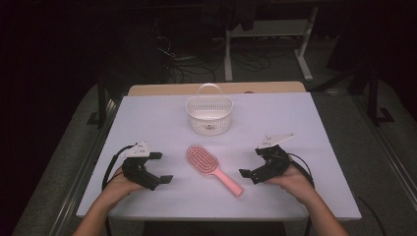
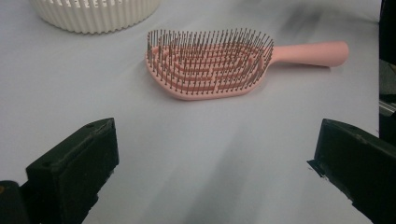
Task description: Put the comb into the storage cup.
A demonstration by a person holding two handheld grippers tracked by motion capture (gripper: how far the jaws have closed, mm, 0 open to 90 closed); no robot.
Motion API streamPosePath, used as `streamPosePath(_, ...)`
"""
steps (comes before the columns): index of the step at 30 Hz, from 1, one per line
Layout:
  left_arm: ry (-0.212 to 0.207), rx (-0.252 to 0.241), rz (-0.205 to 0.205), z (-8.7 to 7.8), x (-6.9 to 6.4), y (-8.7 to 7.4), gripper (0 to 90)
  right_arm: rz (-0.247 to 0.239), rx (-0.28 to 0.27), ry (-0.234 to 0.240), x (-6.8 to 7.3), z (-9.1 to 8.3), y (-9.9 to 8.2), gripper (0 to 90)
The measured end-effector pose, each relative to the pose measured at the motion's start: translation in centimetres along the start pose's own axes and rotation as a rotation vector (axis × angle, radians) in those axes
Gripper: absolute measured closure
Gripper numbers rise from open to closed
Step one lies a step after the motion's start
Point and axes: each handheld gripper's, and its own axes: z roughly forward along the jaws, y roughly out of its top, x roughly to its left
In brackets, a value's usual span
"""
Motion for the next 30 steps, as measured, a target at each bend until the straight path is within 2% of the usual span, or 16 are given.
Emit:
streamPosePath(25,-0.001,-0.001,-0.002,0.0,-0.1,0.0,0.0,-0.027,0.005,0.031,0.9,1.6,2.6,0.0)
streamPosePath(30,0.002,-0.002,-0.002,0.0,0.0,0.0,0.0,-0.039,0.010,0.041,1.1,2.0,3.1,2.7)
